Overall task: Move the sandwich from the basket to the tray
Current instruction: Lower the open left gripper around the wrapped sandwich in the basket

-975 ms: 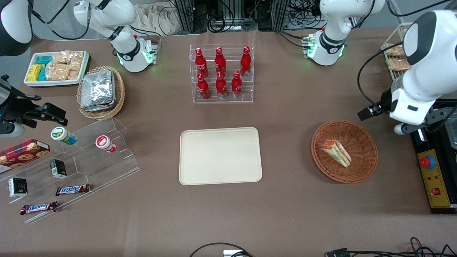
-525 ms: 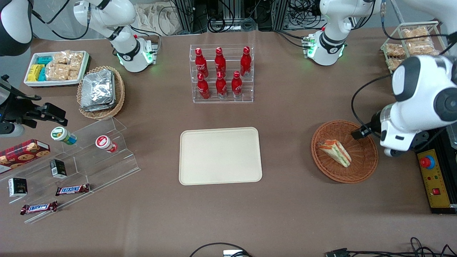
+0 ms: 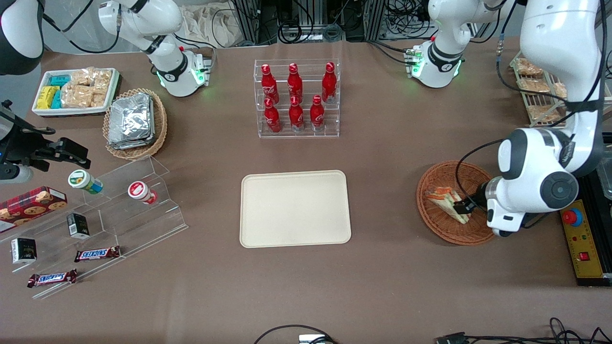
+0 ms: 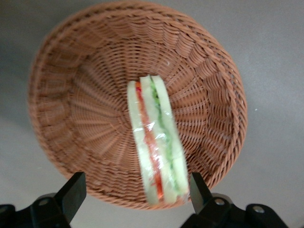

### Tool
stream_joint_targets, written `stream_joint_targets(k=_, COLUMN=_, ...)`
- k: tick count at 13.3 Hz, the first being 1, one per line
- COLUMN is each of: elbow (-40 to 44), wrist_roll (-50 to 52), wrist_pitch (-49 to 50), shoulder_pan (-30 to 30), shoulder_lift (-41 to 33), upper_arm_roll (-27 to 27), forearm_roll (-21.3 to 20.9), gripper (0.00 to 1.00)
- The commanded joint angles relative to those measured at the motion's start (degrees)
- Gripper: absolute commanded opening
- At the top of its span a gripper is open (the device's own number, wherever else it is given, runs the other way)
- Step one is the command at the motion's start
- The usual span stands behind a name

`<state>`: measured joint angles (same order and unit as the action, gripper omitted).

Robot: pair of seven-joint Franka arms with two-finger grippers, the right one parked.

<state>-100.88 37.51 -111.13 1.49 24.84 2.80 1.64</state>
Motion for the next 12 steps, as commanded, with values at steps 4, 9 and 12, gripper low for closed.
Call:
stream_joint_targets(k=4, elbow=-5.9, wrist_roll=1.3, wrist_pitch=-10.7, shoulder_pan=0.4, shoulder_lift=2.9, upper_arm_roll=-0.2, forearm_roll=3.7, gripper=0.97)
stream_joint_targets(k=9, elbow=-8.6, wrist_roll=1.4, wrist_pitch=-14.9, shoulder_pan=0.5, shoulder_lift=3.9, upper_arm_roll=-0.2, forearm_roll=3.8, gripper=0.52)
stream_joint_targets(k=12, elbow=-8.3, wrist_roll=0.9, wrist_pitch=-14.0, shoulder_pan=0.5, shoulder_lift=2.5, upper_arm_roll=-0.1, forearm_roll=3.7, gripper=0.02)
